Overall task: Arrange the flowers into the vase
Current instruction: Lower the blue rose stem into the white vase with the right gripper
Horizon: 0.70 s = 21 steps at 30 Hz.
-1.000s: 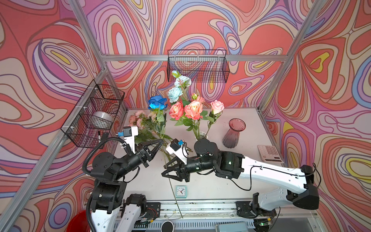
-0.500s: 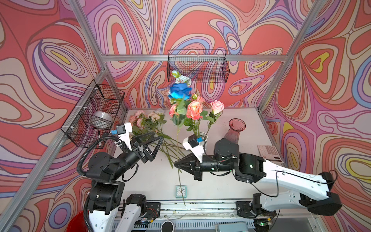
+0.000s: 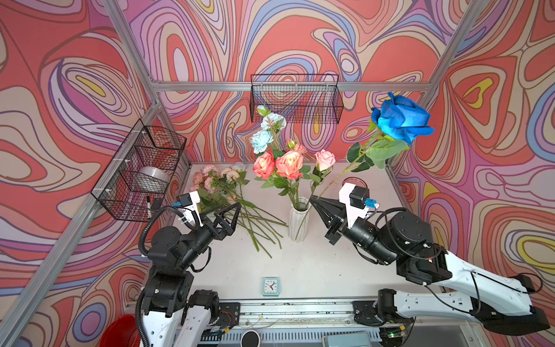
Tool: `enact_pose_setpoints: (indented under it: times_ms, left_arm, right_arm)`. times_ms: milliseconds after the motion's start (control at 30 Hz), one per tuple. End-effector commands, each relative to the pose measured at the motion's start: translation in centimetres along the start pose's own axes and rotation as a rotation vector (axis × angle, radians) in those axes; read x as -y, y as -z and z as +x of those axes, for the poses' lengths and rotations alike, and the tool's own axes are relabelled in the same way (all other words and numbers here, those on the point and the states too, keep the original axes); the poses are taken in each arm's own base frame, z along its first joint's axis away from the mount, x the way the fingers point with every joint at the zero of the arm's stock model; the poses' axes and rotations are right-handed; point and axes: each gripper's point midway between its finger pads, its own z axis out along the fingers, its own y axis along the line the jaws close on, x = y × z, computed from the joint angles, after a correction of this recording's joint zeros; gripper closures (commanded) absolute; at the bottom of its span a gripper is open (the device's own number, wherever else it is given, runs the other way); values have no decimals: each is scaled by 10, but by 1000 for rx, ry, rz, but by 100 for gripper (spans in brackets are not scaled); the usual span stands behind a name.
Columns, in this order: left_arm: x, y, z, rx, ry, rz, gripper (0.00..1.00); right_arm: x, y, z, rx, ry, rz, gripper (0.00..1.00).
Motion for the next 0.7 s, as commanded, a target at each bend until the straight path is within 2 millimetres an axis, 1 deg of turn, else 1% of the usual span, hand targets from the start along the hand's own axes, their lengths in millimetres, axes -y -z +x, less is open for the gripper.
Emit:
enact_pose_setpoints:
  times_ms: [0,133,300,467,567,667]
  left_arm:
    - [-9,0,5,-5,-11,-30,0]
    - [-16,-4,12,-23,2,-40,0]
    - [-21,-10,15,-38,18,-38,0]
    - [-21,-10,16,-42,10,-42,0]
    - [-23,-10,17,-48,10,-47,0]
    - [-22,-11,17,-50,10,-43,0]
  right_arm:
    - [23,-4,-18,67,159,154,100]
    - [28,-17,-15,60,207,171,100]
    - [60,-39,2,25,124,163,100]
    - [75,-55,20,-6,84,161,100]
    - [81,-62,34,-34,52,155,100]
    - [79,-66,52,-77,28,147,100]
